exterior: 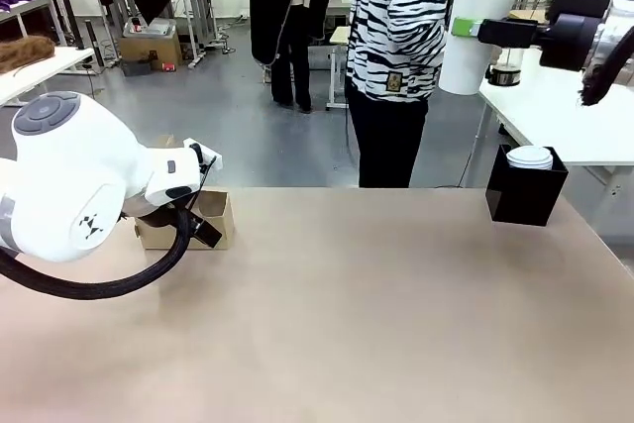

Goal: Pour a drink into a cup and package it in a carrier.
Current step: Position the Cup Carrier in the center of the table.

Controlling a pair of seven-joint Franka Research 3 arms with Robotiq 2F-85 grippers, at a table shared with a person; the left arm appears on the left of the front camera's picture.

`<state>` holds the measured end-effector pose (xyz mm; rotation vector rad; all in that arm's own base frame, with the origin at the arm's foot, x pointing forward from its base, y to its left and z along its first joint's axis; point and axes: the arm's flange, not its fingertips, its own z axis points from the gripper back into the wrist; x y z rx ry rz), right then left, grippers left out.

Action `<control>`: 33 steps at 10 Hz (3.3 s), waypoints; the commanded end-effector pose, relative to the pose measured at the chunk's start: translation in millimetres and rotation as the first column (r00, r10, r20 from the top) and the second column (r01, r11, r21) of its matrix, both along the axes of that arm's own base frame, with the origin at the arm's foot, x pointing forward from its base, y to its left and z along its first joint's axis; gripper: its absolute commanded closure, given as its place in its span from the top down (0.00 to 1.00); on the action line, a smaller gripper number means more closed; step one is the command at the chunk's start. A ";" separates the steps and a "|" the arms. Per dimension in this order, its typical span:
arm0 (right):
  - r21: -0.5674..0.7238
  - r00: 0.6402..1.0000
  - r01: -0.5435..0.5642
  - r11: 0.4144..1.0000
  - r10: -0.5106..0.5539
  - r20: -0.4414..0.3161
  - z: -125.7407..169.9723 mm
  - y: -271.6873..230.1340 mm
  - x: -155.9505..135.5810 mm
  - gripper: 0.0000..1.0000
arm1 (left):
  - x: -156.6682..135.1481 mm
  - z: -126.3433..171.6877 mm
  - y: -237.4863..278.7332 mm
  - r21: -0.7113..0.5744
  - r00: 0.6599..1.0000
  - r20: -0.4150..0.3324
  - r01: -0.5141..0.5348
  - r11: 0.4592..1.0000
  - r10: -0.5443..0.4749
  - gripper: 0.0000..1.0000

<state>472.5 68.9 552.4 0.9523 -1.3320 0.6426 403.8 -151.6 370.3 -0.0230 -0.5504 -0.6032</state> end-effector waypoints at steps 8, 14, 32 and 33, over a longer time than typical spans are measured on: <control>0.001 1.000 -0.006 1.000 0.006 0.022 3.7 1.2 2.1 0.80 | -3.2 172.1 27.5 -0.011 0.976 -0.144 -0.168 0.986 0.165 1.00; 0.001 1.000 -0.006 1.000 0.006 0.022 3.7 1.2 2.1 0.80 | 98.3 197.0 38.2 0.032 0.858 -0.353 -0.388 0.921 0.374 1.00; 0.001 1.000 -0.006 1.000 0.006 0.022 3.7 1.2 2.1 0.80 | 161.8 142.2 22.2 0.093 0.700 -0.379 -0.623 0.777 0.606 1.00; 0.001 1.000 -0.006 1.000 0.006 0.022 3.7 1.2 2.1 0.80 | 161.7 139.8 23.3 0.102 0.686 -0.379 -0.635 0.765 0.621 1.00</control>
